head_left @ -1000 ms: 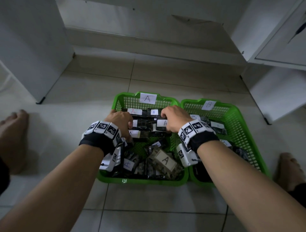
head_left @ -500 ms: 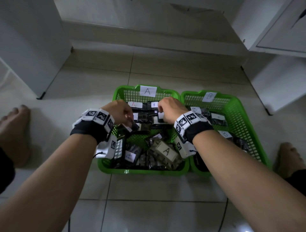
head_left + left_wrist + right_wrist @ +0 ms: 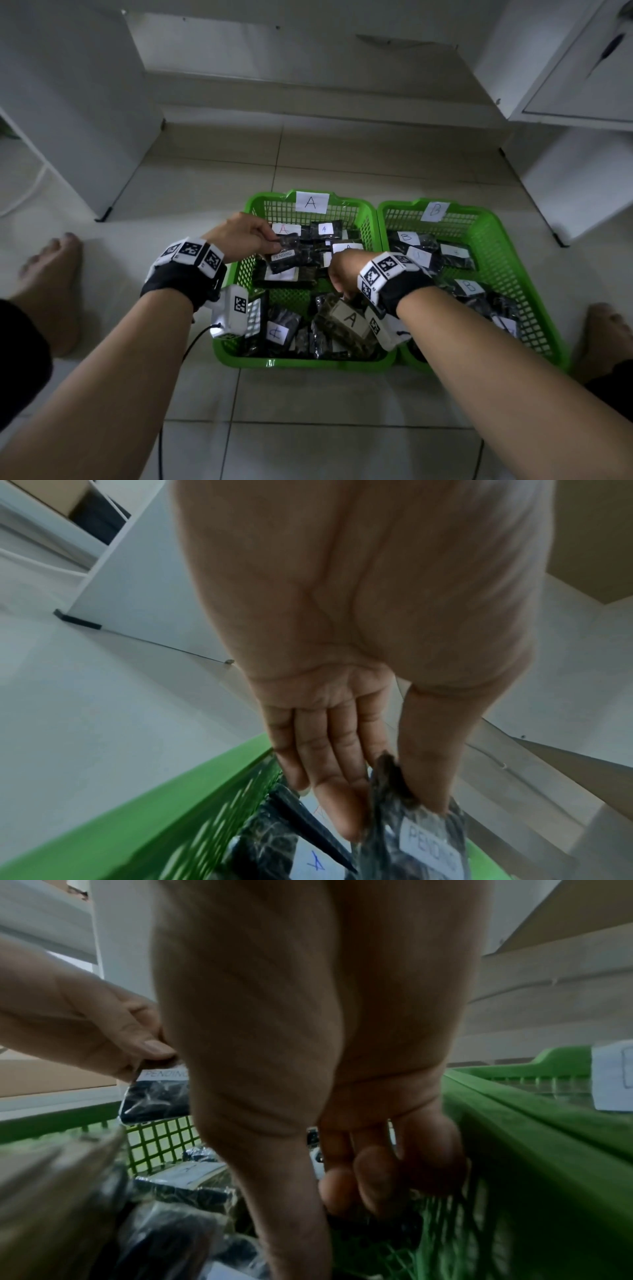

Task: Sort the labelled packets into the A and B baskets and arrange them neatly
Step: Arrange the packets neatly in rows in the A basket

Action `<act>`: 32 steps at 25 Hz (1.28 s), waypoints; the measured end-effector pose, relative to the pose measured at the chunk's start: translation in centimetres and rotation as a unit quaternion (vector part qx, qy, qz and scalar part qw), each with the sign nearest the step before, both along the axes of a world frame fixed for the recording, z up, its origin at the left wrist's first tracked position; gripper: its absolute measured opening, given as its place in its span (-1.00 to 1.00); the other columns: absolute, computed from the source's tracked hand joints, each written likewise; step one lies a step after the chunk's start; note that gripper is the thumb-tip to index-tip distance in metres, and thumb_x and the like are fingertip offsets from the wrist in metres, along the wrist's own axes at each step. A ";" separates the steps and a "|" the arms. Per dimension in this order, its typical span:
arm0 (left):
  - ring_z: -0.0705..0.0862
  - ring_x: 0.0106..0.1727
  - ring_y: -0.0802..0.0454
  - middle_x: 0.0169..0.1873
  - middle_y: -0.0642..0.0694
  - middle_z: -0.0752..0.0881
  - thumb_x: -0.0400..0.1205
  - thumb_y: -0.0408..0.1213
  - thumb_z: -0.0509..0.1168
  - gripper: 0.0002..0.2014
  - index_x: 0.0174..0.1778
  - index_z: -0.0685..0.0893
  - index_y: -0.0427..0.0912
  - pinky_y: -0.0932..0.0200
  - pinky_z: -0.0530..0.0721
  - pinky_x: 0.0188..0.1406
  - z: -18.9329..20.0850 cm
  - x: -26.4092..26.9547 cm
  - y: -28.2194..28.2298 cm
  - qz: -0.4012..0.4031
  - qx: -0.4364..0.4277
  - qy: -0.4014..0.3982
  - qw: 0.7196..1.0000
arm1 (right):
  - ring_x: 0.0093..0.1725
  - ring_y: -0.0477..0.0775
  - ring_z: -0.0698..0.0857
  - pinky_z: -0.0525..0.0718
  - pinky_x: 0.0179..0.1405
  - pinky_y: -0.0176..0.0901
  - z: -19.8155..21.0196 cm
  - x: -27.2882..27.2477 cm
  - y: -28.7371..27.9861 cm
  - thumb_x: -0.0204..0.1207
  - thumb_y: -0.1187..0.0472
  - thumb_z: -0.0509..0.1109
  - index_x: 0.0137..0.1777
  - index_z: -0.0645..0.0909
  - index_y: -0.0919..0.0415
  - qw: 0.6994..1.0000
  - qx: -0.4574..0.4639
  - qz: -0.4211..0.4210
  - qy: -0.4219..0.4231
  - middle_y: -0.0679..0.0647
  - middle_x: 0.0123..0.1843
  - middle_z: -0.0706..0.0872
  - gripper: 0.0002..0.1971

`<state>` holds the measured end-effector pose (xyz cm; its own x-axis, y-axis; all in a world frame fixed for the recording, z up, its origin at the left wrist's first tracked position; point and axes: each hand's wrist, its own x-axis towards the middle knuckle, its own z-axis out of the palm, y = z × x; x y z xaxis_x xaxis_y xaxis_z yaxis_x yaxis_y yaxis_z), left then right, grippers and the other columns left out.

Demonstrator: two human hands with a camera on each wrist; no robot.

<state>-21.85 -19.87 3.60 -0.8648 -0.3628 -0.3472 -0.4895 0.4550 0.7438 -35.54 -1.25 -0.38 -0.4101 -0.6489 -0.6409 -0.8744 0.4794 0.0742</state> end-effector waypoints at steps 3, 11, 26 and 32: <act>0.76 -0.05 -0.13 -0.05 -0.24 0.76 0.63 -0.29 0.38 -0.91 -0.04 0.63 -0.22 0.05 0.74 -0.04 -0.1 -0.4 -0.3 0.033 0.030 0.021 0.999 | 0.08 0.10 0.80 0.78 0.07 -0.09 2.4 0.4 0.4 0.39 0.30 0.65 0.05 0.82 0.23 0.995 -0.047 -0.066 -0.056 0.07 0.04 0.85 -0.77; 0.66 -0.07 0.03 -0.15 -0.04 0.67 0.50 -0.57 0.46 -0.65 -0.23 0.56 0.01 0.35 0.63 -0.09 0.7 -0.3 -0.3 -0.084 -0.055 0.073 0.992 | -0.11 0.06 0.79 0.69 -0.42 -0.29 6.5 -3.6 2.0 0.70 0.37 0.31 0.39 0.65 0.13 0.914 -0.225 -0.254 -0.223 0.10 0.23 0.69 -0.68; 0.68 0.06 0.14 0.12 0.04 0.73 0.13 -0.27 0.74 -0.19 0.31 0.57 -0.09 0.53 0.53 -0.12 -0.7 -0.2 -0.9 0.033 -0.181 0.161 0.970 | 0.01 0.00 0.72 0.75 0.03 -0.08 5.8 -3.7 1.0 0.58 -0.06 0.51 0.39 0.55 0.12 0.896 -0.295 -0.271 -0.188 0.06 0.20 0.72 -0.53; 0.74 0.08 0.01 0.12 -0.06 0.74 0.23 -0.19 0.72 -0.19 0.38 0.54 -0.16 0.10 0.73 0.08 -2.1 0.8 -2.7 0.215 -0.047 0.212 0.952 | 0.28 0.09 0.61 0.55 0.17 -0.12 4.5 -2.1 -2.7 0.34 -0.04 0.70 0.32 0.71 0.01 0.940 -0.299 -0.165 -0.029 0.01 0.29 0.68 -0.46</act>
<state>-21.08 -22.52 1.51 -0.6850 -0.7267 0.0512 -0.3107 0.3549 0.8818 -37.61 -4.00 4.13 -0.6272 -0.7441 -0.2301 -0.6659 0.6655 -0.3373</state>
